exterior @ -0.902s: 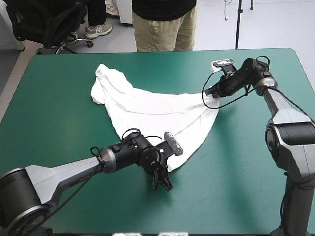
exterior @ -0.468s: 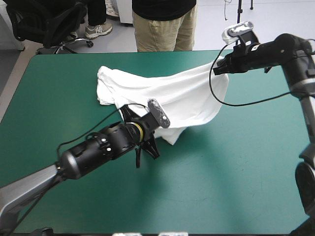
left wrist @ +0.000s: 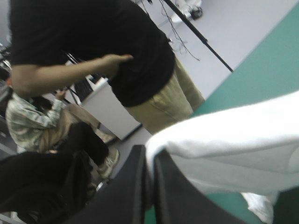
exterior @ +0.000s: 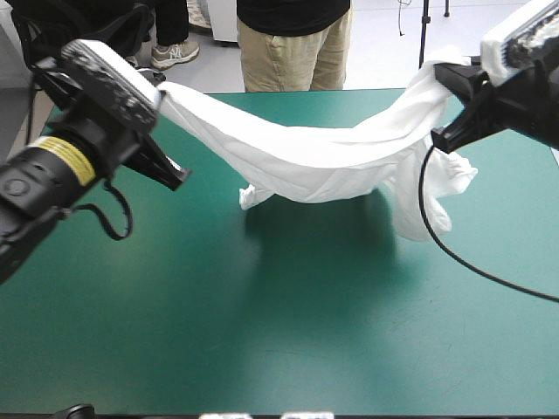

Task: Fold the cloth

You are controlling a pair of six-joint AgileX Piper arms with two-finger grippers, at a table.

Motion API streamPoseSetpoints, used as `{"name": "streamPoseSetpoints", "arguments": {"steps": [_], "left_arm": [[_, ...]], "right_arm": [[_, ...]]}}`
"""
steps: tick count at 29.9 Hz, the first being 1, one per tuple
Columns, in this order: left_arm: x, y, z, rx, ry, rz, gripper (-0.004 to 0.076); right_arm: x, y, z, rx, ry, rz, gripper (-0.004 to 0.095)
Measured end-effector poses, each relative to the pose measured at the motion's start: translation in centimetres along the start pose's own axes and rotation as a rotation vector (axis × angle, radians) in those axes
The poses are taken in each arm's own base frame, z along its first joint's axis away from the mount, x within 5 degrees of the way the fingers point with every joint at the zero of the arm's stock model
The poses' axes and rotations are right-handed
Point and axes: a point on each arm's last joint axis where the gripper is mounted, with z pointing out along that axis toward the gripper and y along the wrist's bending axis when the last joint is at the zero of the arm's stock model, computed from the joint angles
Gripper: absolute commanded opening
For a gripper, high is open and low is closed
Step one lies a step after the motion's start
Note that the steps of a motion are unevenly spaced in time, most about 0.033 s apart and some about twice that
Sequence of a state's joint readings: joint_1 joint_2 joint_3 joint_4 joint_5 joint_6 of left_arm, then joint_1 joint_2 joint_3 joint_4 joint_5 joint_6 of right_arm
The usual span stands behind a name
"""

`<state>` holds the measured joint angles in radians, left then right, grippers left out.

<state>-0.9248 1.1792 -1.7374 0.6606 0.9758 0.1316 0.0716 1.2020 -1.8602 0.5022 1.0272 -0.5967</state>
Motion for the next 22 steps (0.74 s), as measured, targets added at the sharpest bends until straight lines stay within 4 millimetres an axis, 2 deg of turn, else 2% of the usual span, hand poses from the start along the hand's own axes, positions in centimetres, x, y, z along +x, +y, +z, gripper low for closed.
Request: {"name": "streamPoseSetpoints", "arguments": {"steps": [6,9,12,16,19,22], "left_arm": [[-3.3,6.1,-5.8,-0.146,-0.191,-0.027,-0.0017],[-4.0,8.1,-7.9,-0.205,-0.252,-0.045,-0.0017],[-4.3,9.1,-8.8,-0.241,-0.255,-0.049,-0.0017],[-4.4,9.1,-8.0,-0.250,-0.196,-0.052,-0.0017],[-4.0,8.1,-5.5,-0.264,-0.052,-0.043,-0.0017],[-3.7,6.3,-2.0,-0.292,0.070,-0.027,-0.0017]], "right_arm": [[-2.7,2.2,-6.7,0.066,-0.159,-0.087,-0.0017],[-4.3,3.3,-10.4,0.102,-0.223,-0.142,-0.0017],[-5.0,4.1,-12.9,0.129,-0.239,-0.152,-0.0017],[-4.6,4.2,-13.6,0.145,-0.179,-0.119,-0.0017],[-3.7,3.5,-11.7,0.124,-0.092,-0.066,-0.0017],[-2.1,2.1,-8.0,0.097,0.023,-0.003,-0.0017]]}}
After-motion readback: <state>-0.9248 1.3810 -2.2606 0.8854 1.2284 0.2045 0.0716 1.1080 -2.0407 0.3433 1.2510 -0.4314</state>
